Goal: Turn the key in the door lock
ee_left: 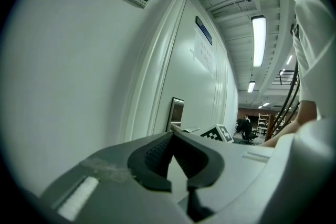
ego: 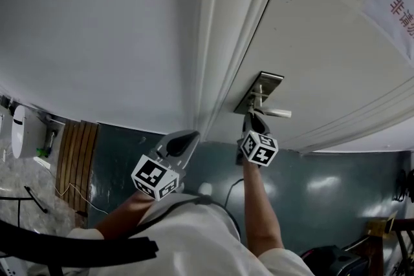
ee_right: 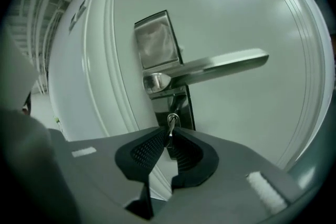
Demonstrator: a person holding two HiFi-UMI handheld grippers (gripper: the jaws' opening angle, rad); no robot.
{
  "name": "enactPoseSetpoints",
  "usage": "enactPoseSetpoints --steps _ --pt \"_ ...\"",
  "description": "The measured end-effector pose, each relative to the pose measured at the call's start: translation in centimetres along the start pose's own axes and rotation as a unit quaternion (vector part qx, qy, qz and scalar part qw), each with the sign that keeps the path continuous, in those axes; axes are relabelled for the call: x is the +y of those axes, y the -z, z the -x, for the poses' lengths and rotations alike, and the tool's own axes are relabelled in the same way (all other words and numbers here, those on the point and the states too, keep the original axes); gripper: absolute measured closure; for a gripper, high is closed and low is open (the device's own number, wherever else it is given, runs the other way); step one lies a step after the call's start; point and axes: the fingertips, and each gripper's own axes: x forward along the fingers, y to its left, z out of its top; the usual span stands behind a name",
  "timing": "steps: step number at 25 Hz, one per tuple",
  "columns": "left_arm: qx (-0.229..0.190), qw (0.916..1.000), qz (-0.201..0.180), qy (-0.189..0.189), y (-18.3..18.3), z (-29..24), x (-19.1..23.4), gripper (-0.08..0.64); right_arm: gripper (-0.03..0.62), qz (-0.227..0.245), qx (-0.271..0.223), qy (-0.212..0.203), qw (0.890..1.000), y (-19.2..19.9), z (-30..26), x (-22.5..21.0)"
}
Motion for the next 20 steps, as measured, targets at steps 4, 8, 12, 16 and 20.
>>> enactPoseSetpoints --steps 4,8,12,16,20 --pt "0.001 1.0000 -0.001 0.006 0.03 0.17 0.16 0.557 0.540 0.052 0.011 0.018 0.998 0.05 -0.09 0.10" --pt "0.000 0.9999 -0.002 0.012 -0.13 0.23 0.11 0.557 0.538 0.090 0.019 0.032 0.995 0.01 -0.08 0.18" --pt "-0.001 0.9999 -0.005 0.014 -0.24 0.41 0.18 0.557 0.538 0.116 0.023 0.041 0.992 0.08 -0.07 0.21" --pt "-0.002 0.9999 -0.006 0.014 -0.33 0.59 0.34 0.557 0.537 0.156 0.027 0.053 0.986 -0.07 -0.08 0.38" --pt "-0.001 0.9999 -0.008 0.014 -0.38 0.72 0.40 0.557 0.535 0.187 0.032 0.060 0.980 -0.15 -0.04 0.56"
